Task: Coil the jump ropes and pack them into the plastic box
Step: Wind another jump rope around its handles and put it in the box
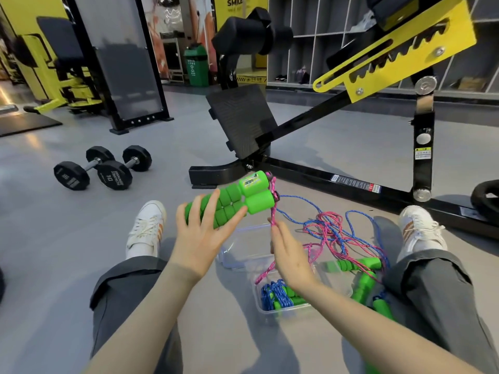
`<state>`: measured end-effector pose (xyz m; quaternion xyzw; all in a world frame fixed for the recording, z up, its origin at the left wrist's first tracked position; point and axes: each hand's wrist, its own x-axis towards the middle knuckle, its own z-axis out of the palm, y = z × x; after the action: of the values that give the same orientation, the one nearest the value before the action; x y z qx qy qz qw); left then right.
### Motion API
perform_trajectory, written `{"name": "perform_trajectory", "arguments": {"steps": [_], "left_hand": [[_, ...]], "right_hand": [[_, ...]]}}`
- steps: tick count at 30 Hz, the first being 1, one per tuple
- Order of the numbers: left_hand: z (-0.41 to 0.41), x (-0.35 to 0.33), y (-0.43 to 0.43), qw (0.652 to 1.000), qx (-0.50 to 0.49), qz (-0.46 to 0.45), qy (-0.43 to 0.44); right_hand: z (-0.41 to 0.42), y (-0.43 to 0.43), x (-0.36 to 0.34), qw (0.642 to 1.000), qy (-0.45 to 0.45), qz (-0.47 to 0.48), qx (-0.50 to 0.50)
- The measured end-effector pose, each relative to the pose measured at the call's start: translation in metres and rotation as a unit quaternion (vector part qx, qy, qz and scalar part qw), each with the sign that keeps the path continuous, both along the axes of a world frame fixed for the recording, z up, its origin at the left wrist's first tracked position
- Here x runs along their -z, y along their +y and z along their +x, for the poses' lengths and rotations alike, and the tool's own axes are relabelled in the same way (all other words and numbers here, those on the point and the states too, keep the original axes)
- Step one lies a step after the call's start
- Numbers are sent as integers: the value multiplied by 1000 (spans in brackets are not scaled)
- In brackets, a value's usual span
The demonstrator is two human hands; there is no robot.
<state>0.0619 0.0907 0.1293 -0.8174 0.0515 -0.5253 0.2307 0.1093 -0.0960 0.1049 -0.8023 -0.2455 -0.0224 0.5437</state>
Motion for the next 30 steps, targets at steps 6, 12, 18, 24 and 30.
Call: {"name": "perform_trajectory", "arguments": {"steps": [6, 12, 18, 24, 30], "left_hand": [[-1, -3, 8, 999, -34, 2, 18], [-1, 0, 22, 996, -85, -27, 30], [-4, 10, 16, 994, -81, 6, 75], [-10, 6, 3, 990, -26, 68, 123], [-13, -4, -4, 986, 64, 128, 82]], "right_hand": [[0, -22, 4, 939, -92, -303, -137], [-4, -45, -33, 912, -141, -337, -189], [0, -54, -92, 895, -190, -335, -223], [9, -48, -155, 912, -214, -271, -221], [36, -47, -182, 944, -151, -208, -207]]}}
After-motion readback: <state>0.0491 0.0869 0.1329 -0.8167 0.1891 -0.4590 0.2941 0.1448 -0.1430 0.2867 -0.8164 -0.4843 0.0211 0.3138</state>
